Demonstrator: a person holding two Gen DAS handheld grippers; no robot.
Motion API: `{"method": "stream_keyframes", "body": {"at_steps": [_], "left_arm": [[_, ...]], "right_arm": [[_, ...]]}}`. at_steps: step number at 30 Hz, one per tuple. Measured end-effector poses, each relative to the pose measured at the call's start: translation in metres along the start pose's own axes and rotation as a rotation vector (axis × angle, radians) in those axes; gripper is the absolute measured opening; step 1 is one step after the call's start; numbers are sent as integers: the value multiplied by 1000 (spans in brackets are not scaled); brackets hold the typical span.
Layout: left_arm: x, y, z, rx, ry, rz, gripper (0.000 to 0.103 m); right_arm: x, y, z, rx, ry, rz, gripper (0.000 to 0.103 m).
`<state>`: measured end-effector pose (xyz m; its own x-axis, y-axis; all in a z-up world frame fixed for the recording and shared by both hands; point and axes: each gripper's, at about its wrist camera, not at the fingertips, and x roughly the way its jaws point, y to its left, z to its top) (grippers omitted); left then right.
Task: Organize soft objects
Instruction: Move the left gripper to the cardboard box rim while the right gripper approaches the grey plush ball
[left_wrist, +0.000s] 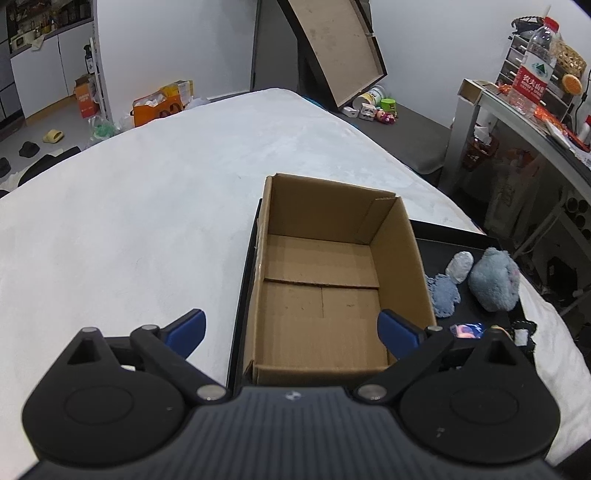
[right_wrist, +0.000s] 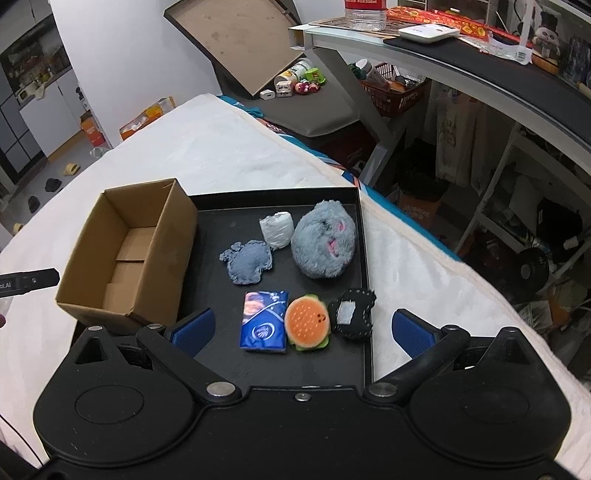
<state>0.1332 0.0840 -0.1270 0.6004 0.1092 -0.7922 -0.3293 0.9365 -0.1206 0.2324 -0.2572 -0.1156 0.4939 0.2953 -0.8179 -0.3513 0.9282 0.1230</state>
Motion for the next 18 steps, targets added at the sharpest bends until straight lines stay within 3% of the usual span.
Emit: {"method": "stream_keyframes", "body": {"at_steps": [18], "left_arm": [[57, 2, -2, -17, 16, 108, 60]], "right_arm": [[72, -1, 27, -77, 2, -42, 97]]}}
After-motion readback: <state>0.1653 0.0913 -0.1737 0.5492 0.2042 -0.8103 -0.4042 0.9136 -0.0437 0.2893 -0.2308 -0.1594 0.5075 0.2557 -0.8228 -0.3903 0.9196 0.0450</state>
